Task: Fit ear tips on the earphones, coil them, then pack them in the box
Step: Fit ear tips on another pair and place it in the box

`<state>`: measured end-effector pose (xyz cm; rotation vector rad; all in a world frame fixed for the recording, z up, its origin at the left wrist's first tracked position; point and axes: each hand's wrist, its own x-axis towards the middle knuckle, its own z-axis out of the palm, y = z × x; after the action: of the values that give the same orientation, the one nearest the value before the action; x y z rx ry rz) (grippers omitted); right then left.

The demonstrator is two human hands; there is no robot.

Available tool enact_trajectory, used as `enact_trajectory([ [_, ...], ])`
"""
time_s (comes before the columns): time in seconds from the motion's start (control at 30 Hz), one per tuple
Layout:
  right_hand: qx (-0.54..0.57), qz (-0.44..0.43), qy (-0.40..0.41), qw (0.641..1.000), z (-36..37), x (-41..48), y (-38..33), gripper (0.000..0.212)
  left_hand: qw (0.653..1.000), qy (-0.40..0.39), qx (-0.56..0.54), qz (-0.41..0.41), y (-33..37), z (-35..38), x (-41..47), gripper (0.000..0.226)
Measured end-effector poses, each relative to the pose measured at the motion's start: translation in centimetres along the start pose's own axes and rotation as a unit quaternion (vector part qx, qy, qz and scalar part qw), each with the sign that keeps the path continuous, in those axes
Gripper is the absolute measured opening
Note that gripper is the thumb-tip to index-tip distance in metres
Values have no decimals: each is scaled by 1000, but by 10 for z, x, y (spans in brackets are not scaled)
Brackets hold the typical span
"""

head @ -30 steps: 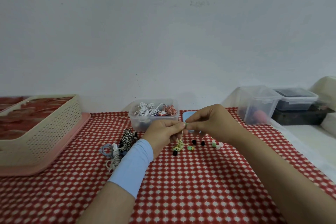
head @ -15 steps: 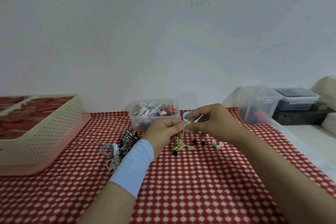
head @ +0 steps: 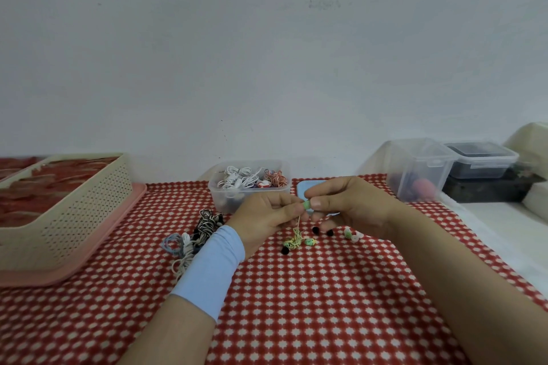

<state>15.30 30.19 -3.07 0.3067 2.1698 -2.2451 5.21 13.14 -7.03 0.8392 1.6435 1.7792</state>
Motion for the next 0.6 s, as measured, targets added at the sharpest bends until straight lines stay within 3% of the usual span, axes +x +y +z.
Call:
enact_trajectory([
  [0.2,23,20,-3,1000,3,0,1,15,1000,-6,1,3,-5,-2,-1,20],
  [0.5,17,29,12,999,7,0,1,15,1000,0,26,7,-5,-4,-1,8],
  [0.6,34,24,5,999,5,-2,1,16,1000,-2,-4,-3,-6,-2,-2,20],
])
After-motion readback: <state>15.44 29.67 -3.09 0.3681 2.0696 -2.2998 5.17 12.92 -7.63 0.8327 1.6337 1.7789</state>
